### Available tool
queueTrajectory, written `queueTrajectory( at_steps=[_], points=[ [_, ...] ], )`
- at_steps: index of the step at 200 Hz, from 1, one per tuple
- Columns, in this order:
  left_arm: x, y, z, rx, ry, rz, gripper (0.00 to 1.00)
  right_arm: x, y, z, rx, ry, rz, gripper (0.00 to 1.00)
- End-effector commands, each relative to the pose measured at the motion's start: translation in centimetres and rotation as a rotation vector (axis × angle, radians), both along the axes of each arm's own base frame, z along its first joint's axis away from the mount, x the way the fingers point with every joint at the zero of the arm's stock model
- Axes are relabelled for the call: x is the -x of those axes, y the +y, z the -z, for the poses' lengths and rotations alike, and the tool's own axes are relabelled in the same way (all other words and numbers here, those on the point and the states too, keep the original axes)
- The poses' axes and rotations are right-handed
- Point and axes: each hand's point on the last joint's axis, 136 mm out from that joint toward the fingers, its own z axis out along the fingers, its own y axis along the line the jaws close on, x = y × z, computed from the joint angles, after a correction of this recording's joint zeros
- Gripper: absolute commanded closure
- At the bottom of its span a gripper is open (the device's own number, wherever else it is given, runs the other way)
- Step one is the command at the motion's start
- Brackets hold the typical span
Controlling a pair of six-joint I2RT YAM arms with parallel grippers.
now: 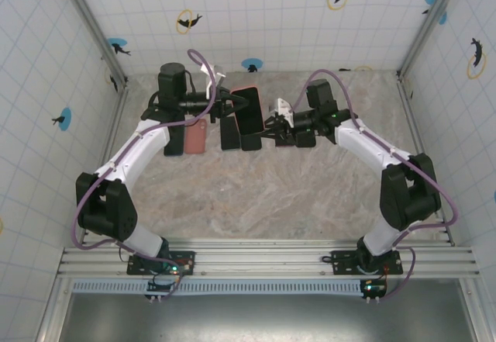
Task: Take the phone out of the phone case
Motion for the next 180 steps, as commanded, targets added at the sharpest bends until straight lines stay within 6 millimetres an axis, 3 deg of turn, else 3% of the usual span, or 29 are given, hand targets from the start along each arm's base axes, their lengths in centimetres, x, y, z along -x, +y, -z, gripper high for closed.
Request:
queueTrajectory(
  at_steps=[1, 81, 128, 180],
  points=[
    [0.4, 0.2, -2.1, 0.025, -0.088, 0.033, 1.0, 0.1, 0.5, -1.0, -0.019, -0.006, -0.034, 0.74],
    [1.9, -0.1, -2.1, 0.046, -0.034, 0.11, 1.0, -0.5, 1.3, -1.9, -0.035, -0.05, -0.041, 0.9],
    [3.1, -0.8, -1.5, 0.047, 0.002, 0.158, 1.0, -1.5, 2.1, -3.8, -0.101, -0.078, -0.029, 0.92],
    [5.1, -1.8, -1.7, 0.084, 0.062, 0.227, 1.0, -4.3, 2.1, -6.8, -0.198, -0.193, 0.106, 0.95]
  ],
)
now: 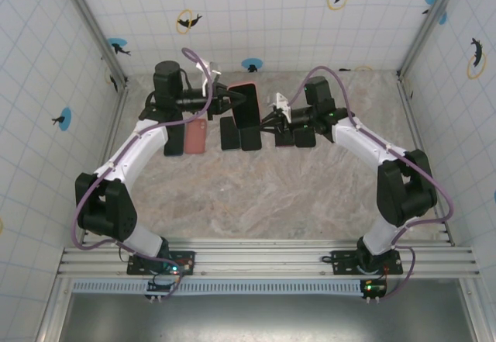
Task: Take the phone out of the phone case
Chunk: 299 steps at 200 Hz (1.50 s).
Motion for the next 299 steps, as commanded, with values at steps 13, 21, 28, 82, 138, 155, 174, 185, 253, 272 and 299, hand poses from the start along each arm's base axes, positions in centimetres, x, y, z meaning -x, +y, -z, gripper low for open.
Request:
queueTrajectory(
  at_steps=[13, 21, 28, 82, 138, 155, 174, 185, 253, 272, 299],
  points=[
    [5.3, -2.1, 0.0, 0.024, 0.171, 0.222, 1.0, -3.2, 1.4, -6.8, -0.18, -0.262, 0.1, 0.96],
    [5.6, -2.3, 0.1, 0.022, 0.182, 0.232, 1.0, -3.3, 1.5, -7.6, -0.22, -0.253, 0.101, 0.96],
    [5.7, -2.4, 0.2, 0.021, 0.187, 0.239, 1.0, -3.3, 1.6, -8.3, -0.248, -0.252, 0.098, 0.96],
    [6.0, -2.7, -0.6, 0.042, 0.169, 0.262, 1.0, -4.3, 3.0, -8.2, -0.219, -0.273, 0.122, 0.98],
    [6.0, -2.7, -1.4, 0.056, 0.155, 0.266, 1.0, -6.5, 2.6, -8.2, -0.21, -0.281, 0.241, 0.98],
    [5.8, -2.7, -1.5, 0.059, 0.152, 0.257, 1.0, -7.1, 2.5, -8.0, -0.206, -0.275, 0.272, 0.98],
    [5.5, -2.6, -1.5, 0.059, 0.154, 0.246, 1.0, -7.8, 2.3, -8.3, -0.223, -0.26, 0.311, 0.98],
    [5.4, -2.6, -1.5, 0.06, 0.148, 0.239, 1.0, -7.8, 2.1, -8.6, -0.242, -0.25, 0.308, 0.98],
    [-0.8, -0.9, -2.9, 0.091, 0.113, -0.08, 1.0, -6.0, -1.1, -6.4, -0.224, -0.127, 0.323, 0.81],
    [-3.0, -0.4, -3.8, 0.122, 0.183, -0.188, 1.0, -5.9, -2.8, -6.7, -0.281, -0.029, 0.384, 0.74],
    [-4.7, 0.4, -5.1, 0.194, 0.28, -0.297, 1.0, -6.6, -4.5, -7.3, -0.403, 0.172, 0.494, 0.67]
  ],
)
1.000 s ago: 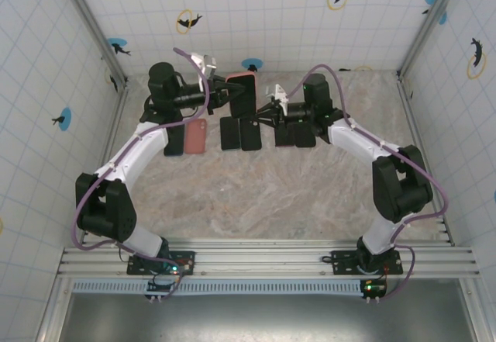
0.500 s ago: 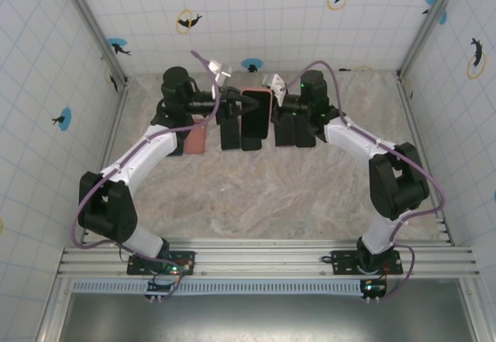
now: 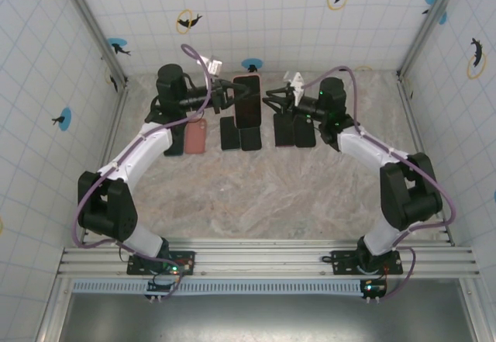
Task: Take the phone out of the phone case
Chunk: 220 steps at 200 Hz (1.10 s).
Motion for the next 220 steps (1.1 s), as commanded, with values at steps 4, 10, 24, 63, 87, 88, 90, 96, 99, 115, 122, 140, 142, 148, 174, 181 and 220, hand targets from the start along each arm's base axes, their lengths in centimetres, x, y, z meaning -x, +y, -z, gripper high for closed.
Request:
queueTrajectory(
  at_steps=[4, 10, 24, 63, 87, 88, 90, 96, 99, 115, 122, 140, 142, 148, 174, 181, 220],
  points=[
    [-2.4, 1.1, -4.2, 0.115, 0.049, -0.16, 1.0, -0.2, -1.6, -2.7, -0.205, 0.152, 0.083, 0.66],
    [-2.9, 1.3, -4.1, 0.132, 0.084, -0.186, 1.0, 0.0, -1.7, -3.0, -0.252, 0.185, 0.078, 0.64],
    [-3.5, 1.8, -4.5, 0.187, 0.147, -0.229, 1.0, 0.5, -1.8, -3.9, -0.375, 0.26, 0.057, 0.62],
    [-4.7, 2.4, -4.9, 0.321, 0.308, -0.277, 1.0, 1.9, -0.9, -4.2, -0.519, 0.409, -0.004, 0.59],
    [-5.2, 2.5, -4.4, 0.345, 0.362, -0.283, 1.0, 2.2, -0.8, -4.1, -0.546, 0.454, -0.001, 0.59],
    [-5.2, 2.4, -4.3, 0.344, 0.366, -0.283, 1.0, 2.2, -0.8, -4.1, -0.548, 0.455, -0.001, 0.59],
    [-5.3, 2.4, -4.2, 0.344, 0.368, -0.286, 1.0, 2.2, -0.9, -4.2, -0.552, 0.455, -0.003, 0.59],
    [-5.3, 2.4, -4.1, 0.345, 0.369, -0.286, 1.0, 2.3, -0.9, -4.4, -0.561, 0.454, -0.009, 0.59],
    [-5.3, 2.4, -4.1, 0.347, 0.367, -0.287, 1.0, 2.3, -0.9, -4.4, -0.564, 0.459, -0.012, 0.59],
    [-5.4, 2.2, -4.1, 0.359, 0.376, -0.279, 1.0, 2.4, -0.5, -4.3, -0.561, 0.47, -0.025, 0.59],
    [-5.4, 2.0, -4.3, 0.366, 0.378, -0.27, 1.0, 2.4, -0.5, -4.2, -0.56, 0.477, -0.026, 0.59],
    [-5.5, 1.8, -4.4, 0.378, 0.387, -0.255, 1.0, 2.3, -0.4, -4.1, -0.566, 0.48, -0.029, 0.6],
    [-5.5, 1.8, -4.3, 0.377, 0.39, -0.255, 1.0, 2.3, -0.4, -4.2, -0.566, 0.478, -0.032, 0.6],
    [-5.5, 1.7, -4.2, 0.377, 0.394, -0.254, 1.0, 2.3, -0.3, -4.3, -0.567, 0.478, -0.037, 0.6],
    [-5.4, 1.8, -4.2, 0.393, 0.399, -0.253, 1.0, 2.0, 0.1, -3.8, -0.552, 0.502, -0.042, 0.6],
    [-5.4, 1.8, -4.3, 0.4, 0.405, -0.247, 1.0, 1.9, 0.1, -3.7, -0.555, 0.507, -0.045, 0.6],
    [-5.2, 1.4, -4.3, 0.41, 0.424, -0.221, 1.0, 1.7, 0.6, -4.1, -0.568, 0.508, -0.073, 0.6]
  ],
)
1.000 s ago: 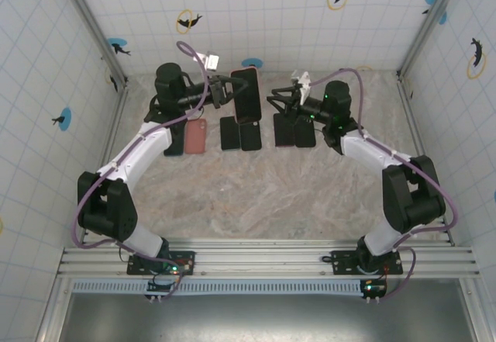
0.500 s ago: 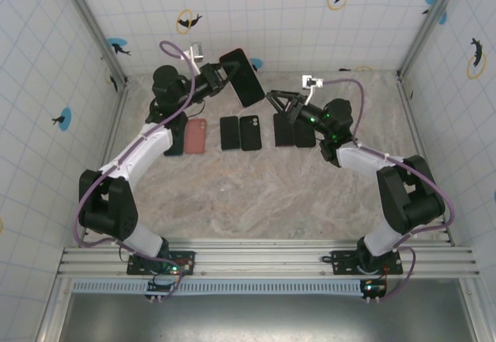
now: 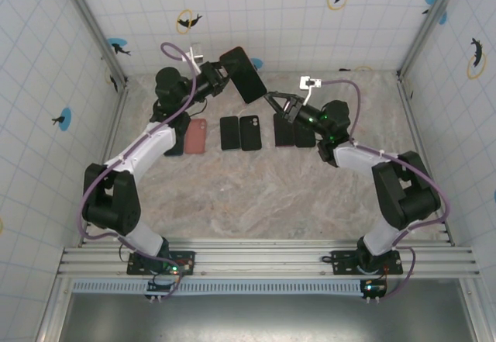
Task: Take the phone out of the phone case
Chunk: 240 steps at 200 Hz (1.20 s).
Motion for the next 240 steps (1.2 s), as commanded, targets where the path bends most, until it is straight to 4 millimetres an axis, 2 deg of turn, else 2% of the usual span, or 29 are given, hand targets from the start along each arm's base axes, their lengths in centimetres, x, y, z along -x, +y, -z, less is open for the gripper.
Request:
queueTrajectory(
  at_steps=[1, 24, 42, 68, 93, 109, 126, 159, 176, 193, 205, 240],
  points=[
    [1.0, -0.5, -2.3, 0.057, -0.062, 0.036, 1.0, 0.2, 0.7, -2.0, -0.039, -0.058, -0.033, 0.6],
    [0.8, -0.5, -1.9, 0.06, -0.043, 0.024, 1.0, 0.1, 1.3, -2.4, -0.057, -0.045, -0.05, 0.6],
    [0.7, -1.4, -1.3, 0.061, -0.015, 0.029, 1.0, 0.0, 1.9, -3.3, -0.102, -0.031, -0.057, 0.6],
    [0.2, -2.1, 0.4, 0.075, 0.059, 0.042, 1.0, -0.8, 2.6, -4.2, -0.18, 0.064, -0.062, 0.62],
    [-0.3, -2.2, 1.4, 0.086, 0.092, 0.037, 1.0, -0.7, 3.0, -4.9, -0.229, 0.097, -0.09, 0.65],
    [-0.7, -2.2, 1.9, 0.09, 0.104, 0.034, 1.0, -0.4, 3.0, -5.2, -0.247, 0.109, -0.107, 0.71],
    [-1.1, -2.3, 2.5, 0.1, 0.124, 0.029, 1.0, -0.2, 2.8, -4.9, -0.262, 0.137, -0.116, 0.78],
    [-2.2, -1.8, 3.6, 0.119, 0.165, -0.001, 1.0, 0.7, 2.8, -4.2, -0.269, 0.186, -0.173, 0.83],
    [-2.4, -2.1, 4.4, 0.12, 0.197, 0.006, 0.9, 0.5, 2.4, -3.4, -0.274, 0.235, -0.158, 0.92],
    [-2.5, -2.1, 5.4, 0.118, 0.23, 0.006, 0.83, 0.4, 2.1, -2.8, -0.274, 0.279, -0.151, 0.94],
    [-2.6, -2.1, 6.0, 0.114, 0.25, 0.003, 0.73, 0.2, 2.0, -2.1, -0.27, 0.325, -0.142, 0.96],
    [-2.8, -2.2, 7.1, 0.109, 0.293, 0.002, 0.69, -0.2, 1.4, 0.8, -0.261, 0.473, -0.089, 1.0]
  ],
)
